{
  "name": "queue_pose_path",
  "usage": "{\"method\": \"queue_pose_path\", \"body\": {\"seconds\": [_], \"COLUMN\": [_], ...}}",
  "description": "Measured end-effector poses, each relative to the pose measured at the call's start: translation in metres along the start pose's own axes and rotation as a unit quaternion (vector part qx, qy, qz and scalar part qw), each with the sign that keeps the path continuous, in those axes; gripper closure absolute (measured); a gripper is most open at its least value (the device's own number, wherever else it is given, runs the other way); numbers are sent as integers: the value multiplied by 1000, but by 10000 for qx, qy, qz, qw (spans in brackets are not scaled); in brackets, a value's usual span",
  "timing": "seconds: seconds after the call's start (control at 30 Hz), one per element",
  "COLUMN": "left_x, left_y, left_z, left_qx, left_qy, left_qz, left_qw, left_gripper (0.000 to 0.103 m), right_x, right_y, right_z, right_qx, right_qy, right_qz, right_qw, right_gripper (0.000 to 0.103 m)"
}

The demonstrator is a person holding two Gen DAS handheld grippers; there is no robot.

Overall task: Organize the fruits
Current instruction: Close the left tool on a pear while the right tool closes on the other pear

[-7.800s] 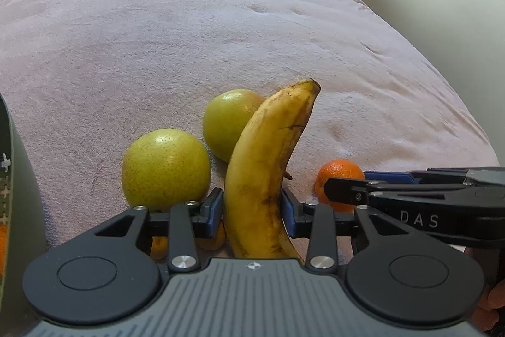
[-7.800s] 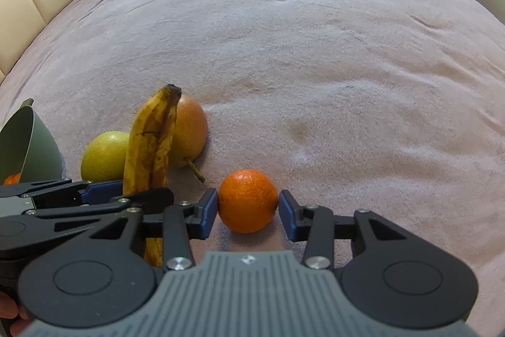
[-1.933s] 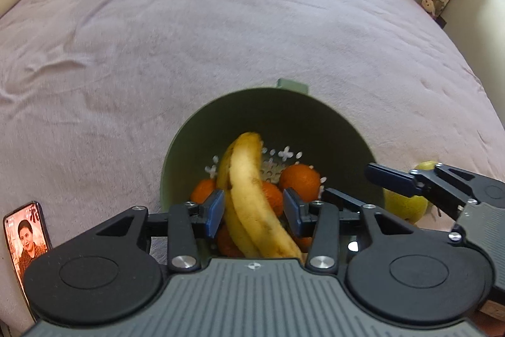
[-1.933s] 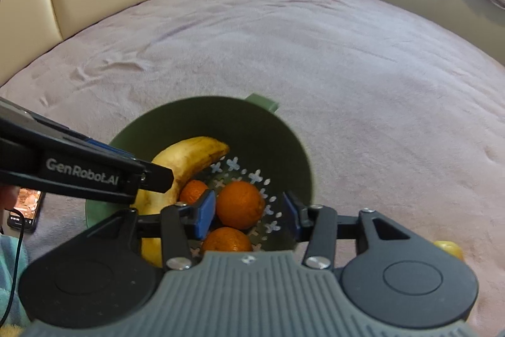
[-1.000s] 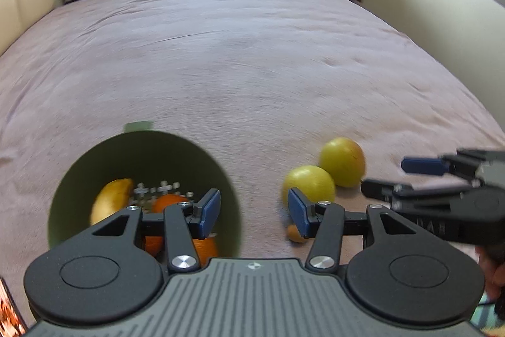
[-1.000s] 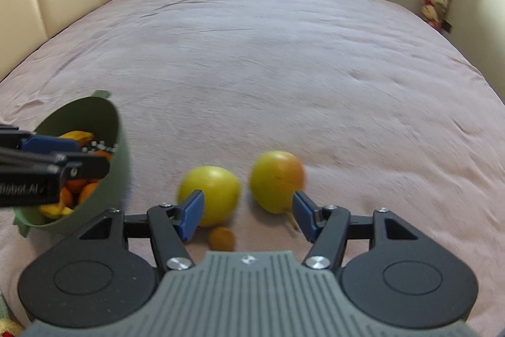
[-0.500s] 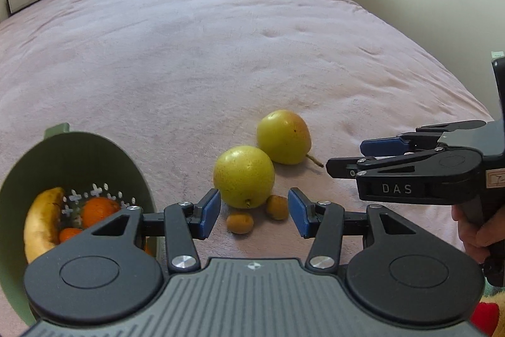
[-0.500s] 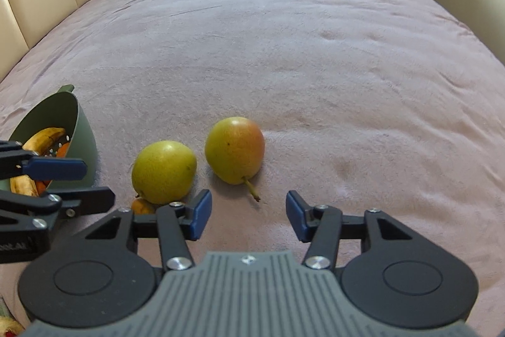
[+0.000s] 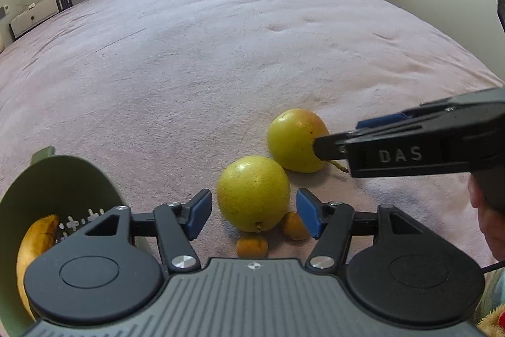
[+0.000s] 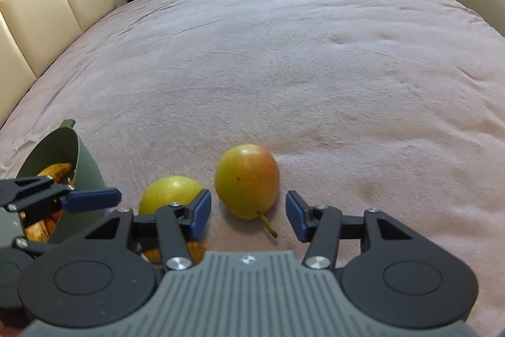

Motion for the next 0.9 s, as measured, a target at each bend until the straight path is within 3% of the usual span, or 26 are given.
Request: {"method": "queue_pose_path", "body": {"seconds": [0.4,0.63,0.9], "left_x": [28,38,46], "left_y": [2,-1,-3], "left_z": [2,-1,1], "left_qx": [49,-33,-76], "left_qy": [183,71,48], "left_qz": [-219,-360,-413], "left_qw": [9996,9993,9991], "left_gripper": [25,24,29], "right_x": [29,43,52], "right_y": [11,13,13], "right_z": [-1,-2,0], "right_qx": [34,142,260], "right_qy": [-136,-108,-39], "right_qz": [-204,-342,-391], "right_qw": [9997,9993,9989], "right_gripper": [43,43,42]}}
Point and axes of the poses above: each gripper's, at about its wrist camera, not at the fingertips, and x roughly the way its jaws point, z to its right, y to its top, the point moved 5 cm from there along x, roughly the way its jaws point, and after that the axes turned 1 degree about x, right-handed, at the moved point
